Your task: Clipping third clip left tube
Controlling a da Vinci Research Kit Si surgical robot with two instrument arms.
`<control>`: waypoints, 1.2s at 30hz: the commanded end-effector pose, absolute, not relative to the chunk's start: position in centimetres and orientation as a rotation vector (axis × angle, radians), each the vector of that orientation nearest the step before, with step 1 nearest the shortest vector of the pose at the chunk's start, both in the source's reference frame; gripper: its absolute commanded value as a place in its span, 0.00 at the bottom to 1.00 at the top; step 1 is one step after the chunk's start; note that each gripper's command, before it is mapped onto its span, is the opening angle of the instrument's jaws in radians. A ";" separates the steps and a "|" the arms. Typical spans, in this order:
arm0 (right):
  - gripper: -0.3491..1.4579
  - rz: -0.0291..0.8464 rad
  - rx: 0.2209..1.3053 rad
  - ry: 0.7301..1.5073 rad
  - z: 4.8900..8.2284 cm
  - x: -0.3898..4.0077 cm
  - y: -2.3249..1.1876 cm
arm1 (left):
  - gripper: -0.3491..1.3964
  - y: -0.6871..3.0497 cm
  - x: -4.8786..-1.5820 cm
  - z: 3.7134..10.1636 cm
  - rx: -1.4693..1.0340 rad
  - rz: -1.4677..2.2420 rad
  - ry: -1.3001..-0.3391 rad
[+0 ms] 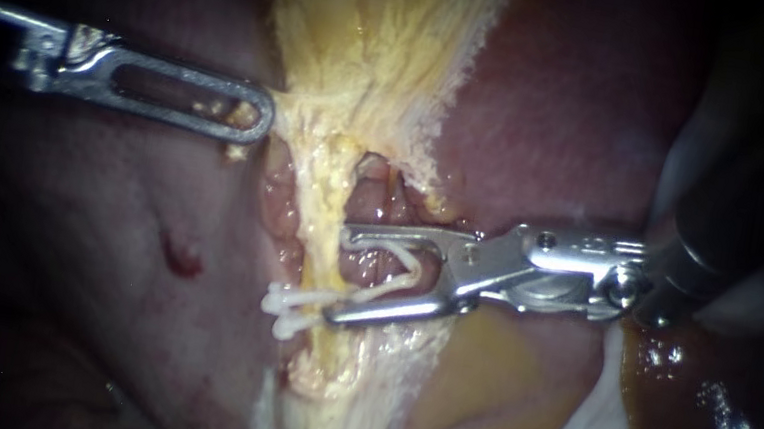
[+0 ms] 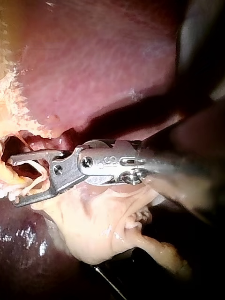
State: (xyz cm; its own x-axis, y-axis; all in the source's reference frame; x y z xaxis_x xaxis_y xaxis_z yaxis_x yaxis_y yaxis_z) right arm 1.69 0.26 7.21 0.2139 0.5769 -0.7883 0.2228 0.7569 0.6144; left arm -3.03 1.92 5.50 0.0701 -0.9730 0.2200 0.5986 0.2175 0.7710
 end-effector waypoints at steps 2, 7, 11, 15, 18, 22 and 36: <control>0.47 0.282 0.741 1.377 7.21 1.76 0.26 | 0.00 1.92 -3.04 5.50 0.565 -1.282 -0.830; 0.47 0.290 0.797 1.416 7.16 1.92 0.20 | 0.00 1.93 -3.05 5.51 0.565 -1.282 -0.830; 0.47 0.298 0.860 1.439 7.10 2.02 0.14 | 0.00 1.93 -3.05 5.51 0.565 -1.282 -0.830; 0.47 0.295 0.904 1.458 7.08 2.11 0.12 | 0.00 1.93 -3.06 5.52 0.565 -1.283 -0.830; 0.47 0.299 0.933 1.471 7.09 2.16 0.11 | 0.00 1.94 -3.06 5.52 0.565 -1.283 -0.830; 0.47 0.299 0.935 1.476 7.13 2.24 0.10 | 0.00 1.94 -3.07 5.52 0.567 -1.282 -0.830; 0.47 0.366 0.947 1.496 7.25 2.25 0.23 | 0.00 1.93 -3.08 5.53 0.566 -1.282 -0.830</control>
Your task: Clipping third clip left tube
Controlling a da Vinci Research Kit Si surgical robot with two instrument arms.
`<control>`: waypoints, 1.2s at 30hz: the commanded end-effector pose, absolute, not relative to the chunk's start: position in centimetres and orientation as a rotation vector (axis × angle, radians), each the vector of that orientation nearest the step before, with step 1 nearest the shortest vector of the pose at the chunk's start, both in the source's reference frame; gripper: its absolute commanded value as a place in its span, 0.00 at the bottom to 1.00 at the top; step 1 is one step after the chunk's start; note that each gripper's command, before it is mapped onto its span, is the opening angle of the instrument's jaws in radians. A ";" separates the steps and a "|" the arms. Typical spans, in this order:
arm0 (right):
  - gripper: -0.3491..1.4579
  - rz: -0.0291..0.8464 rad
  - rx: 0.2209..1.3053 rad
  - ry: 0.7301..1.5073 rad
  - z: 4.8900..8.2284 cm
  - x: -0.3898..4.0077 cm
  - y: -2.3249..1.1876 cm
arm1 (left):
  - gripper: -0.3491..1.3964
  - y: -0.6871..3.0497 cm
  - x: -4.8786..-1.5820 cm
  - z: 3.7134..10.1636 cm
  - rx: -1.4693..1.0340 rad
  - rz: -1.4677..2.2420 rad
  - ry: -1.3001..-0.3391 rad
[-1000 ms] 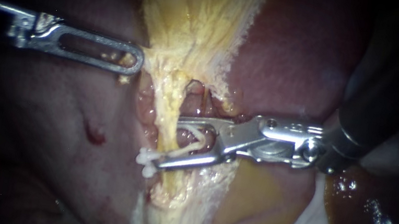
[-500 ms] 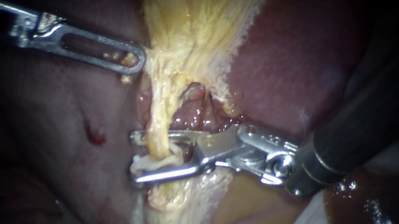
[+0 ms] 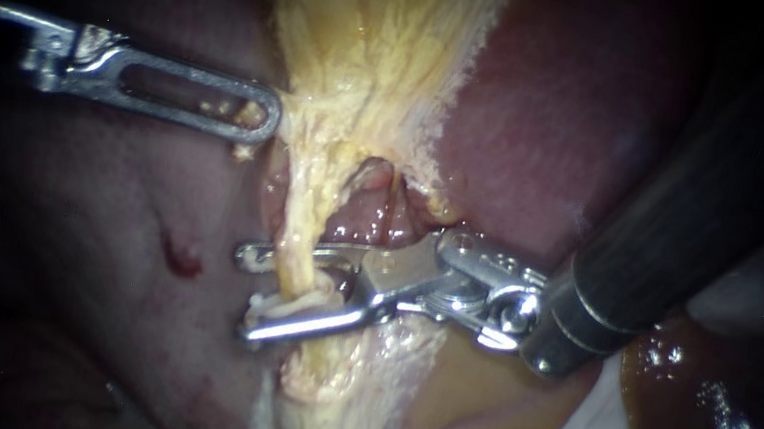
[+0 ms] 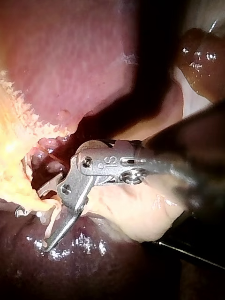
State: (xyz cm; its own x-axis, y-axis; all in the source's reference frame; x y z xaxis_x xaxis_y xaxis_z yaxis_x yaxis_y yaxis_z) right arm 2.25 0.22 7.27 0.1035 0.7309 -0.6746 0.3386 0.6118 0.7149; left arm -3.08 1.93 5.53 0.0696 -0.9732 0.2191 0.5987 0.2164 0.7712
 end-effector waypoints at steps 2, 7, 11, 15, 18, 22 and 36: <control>0.47 0.387 0.951 1.502 7.24 2.23 0.28 | 0.00 1.93 -3.08 5.53 0.566 -1.282 -0.830; 0.47 0.436 0.966 1.529 7.18 2.18 0.42 | 0.00 1.93 -3.08 5.53 0.566 -1.282 -0.830; 0.47 0.468 0.971 1.548 7.15 2.14 0.52 | 0.00 1.93 -3.08 5.53 0.566 -1.282 -0.830; 0.47 0.473 0.972 1.552 7.15 2.12 0.55 | 0.00 1.93 -3.08 5.53 0.566 -1.282 -0.830; 0.47 0.475 0.977 1.556 7.13 2.11 0.53 | 0.00 1.93 -3.08 5.53 0.566 -1.282 -0.830; 0.47 0.465 1.002 1.568 7.07 2.10 0.48 | 0.00 1.93 -3.08 5.54 0.566 -1.282 -0.830; 0.47 0.690 0.898 1.574 6.67 2.06 0.48 | 0.00 1.96 -3.05 5.57 0.567 -1.281 -0.830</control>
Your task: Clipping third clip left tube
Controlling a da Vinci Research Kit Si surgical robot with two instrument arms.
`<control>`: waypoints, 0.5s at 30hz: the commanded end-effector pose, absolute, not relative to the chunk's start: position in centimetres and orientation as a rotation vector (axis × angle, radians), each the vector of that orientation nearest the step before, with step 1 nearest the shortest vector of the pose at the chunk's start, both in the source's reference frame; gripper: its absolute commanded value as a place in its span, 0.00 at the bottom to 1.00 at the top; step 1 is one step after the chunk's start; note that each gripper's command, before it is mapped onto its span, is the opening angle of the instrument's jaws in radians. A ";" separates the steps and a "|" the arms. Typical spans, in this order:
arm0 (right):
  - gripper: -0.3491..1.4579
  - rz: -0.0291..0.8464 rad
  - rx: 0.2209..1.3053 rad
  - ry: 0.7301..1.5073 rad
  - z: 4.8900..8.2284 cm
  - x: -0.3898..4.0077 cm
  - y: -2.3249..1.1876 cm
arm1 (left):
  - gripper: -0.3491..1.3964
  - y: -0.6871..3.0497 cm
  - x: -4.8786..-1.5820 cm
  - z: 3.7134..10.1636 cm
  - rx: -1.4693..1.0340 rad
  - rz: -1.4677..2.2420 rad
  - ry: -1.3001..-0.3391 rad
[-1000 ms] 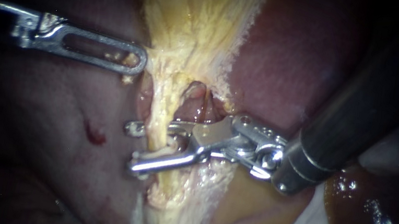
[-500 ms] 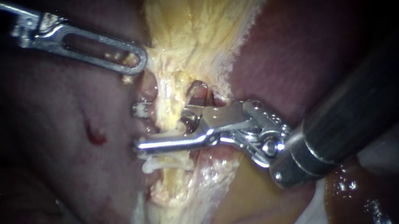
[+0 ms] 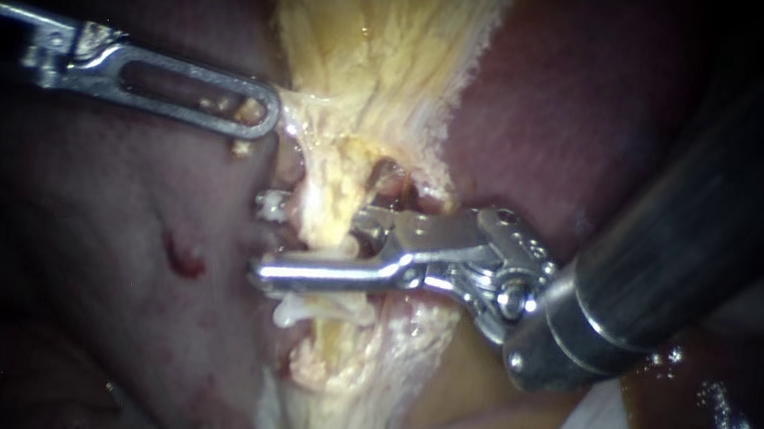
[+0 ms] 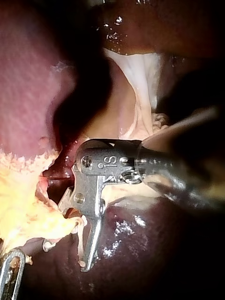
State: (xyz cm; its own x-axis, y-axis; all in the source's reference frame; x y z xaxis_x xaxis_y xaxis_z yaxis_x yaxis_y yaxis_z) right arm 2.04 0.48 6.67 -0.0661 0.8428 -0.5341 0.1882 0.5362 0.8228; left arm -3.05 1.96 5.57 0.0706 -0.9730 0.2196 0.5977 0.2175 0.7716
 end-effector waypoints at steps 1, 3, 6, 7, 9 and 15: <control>0.47 0.703 0.889 1.572 6.65 2.05 0.49 | 0.00 1.96 -3.05 5.58 0.567 -1.281 -0.830; 0.47 0.727 0.872 1.568 6.64 2.03 0.51 | 0.00 1.96 -3.05 5.58 0.567 -1.281 -0.830; 0.47 0.730 0.868 1.567 6.65 2.02 0.52 | 0.00 1.96 -3.05 5.58 0.567 -1.281 -0.830; 0.47 0.730 0.868 1.567 6.66 2.02 0.53 | 0.00 1.96 -3.05 5.58 0.567 -1.281 -0.830; 0.46 0.734 0.863 1.566 6.68 2.01 0.54 | 0.00 1.96 -3.05 5.58 0.567 -1.281 -0.830; 0.37 0.758 0.839 1.554 6.76 1.89 0.58 | 0.00 1.95 -3.05 5.58 0.566 -1.281 -0.830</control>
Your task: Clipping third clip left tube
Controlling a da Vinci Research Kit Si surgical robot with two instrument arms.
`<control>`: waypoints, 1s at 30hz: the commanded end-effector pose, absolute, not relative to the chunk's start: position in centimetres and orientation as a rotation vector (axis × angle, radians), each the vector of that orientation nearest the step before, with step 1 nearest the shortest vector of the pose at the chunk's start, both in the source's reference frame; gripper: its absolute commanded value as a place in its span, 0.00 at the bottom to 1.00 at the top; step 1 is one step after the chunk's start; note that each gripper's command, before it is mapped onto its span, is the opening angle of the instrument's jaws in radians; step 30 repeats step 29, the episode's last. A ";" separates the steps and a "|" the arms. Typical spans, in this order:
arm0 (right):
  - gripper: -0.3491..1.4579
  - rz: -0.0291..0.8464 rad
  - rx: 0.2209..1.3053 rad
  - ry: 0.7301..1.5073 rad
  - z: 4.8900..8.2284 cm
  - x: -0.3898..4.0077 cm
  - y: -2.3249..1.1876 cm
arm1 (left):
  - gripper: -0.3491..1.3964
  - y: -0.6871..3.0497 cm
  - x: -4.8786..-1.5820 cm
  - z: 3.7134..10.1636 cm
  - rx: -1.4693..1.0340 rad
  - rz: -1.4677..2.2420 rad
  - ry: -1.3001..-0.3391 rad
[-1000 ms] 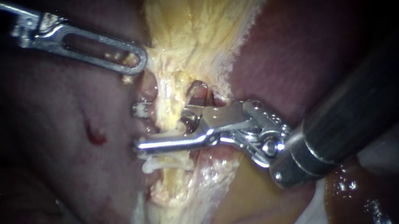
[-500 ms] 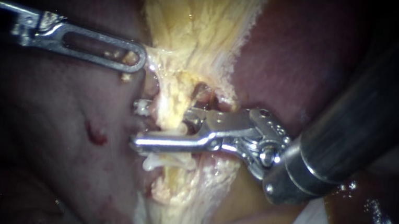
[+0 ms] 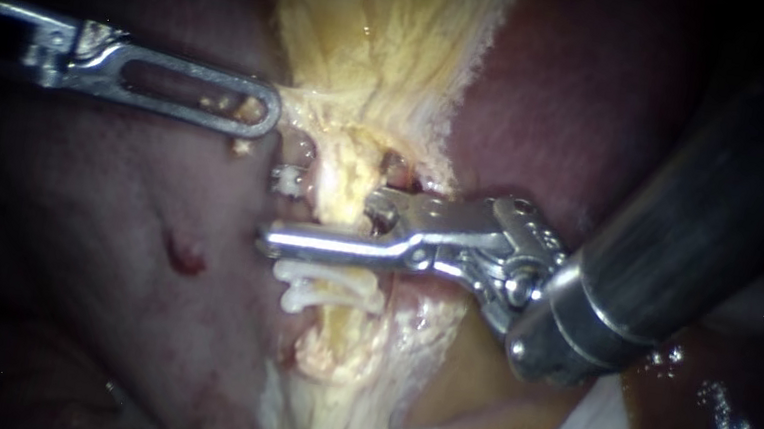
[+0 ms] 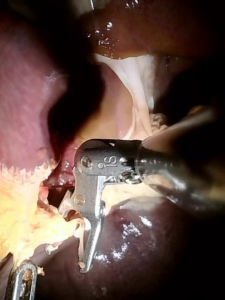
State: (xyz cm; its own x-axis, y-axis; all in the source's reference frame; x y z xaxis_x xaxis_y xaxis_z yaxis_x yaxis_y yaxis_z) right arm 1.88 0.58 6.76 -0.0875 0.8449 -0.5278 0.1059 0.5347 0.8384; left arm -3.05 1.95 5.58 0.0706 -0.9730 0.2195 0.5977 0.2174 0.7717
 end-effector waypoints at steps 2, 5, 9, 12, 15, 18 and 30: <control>0.30 0.764 0.833 1.551 6.79 1.85 0.59 | 0.00 1.95 -3.05 5.59 0.566 -1.281 -0.831; 0.20 0.771 0.826 1.547 6.81 1.79 0.60 | 0.00 1.95 -3.05 5.60 0.566 -1.280 -0.831; 0.00 0.770 0.828 1.543 6.81 1.75 0.57 | 0.00 1.95 -3.05 5.60 0.566 -1.280 -0.831; 0.00 0.757 0.838 1.545 6.80 1.74 0.57 | 0.00 1.95 -3.05 5.61 0.566 -1.280 -0.831; 0.00 0.642 0.920 1.561 6.80 1.73 0.56 | 0.00 1.95 -3.05 5.61 0.566 -1.280 -0.831; 0.00 0.619 0.936 1.564 6.82 1.74 0.53 | 0.00 1.95 -3.05 5.61 0.566 -1.280 -0.831; 0.00 0.622 0.933 1.563 6.83 1.73 0.55 | 0.00 1.95 -3.04 5.61 0.566 -1.280 -0.831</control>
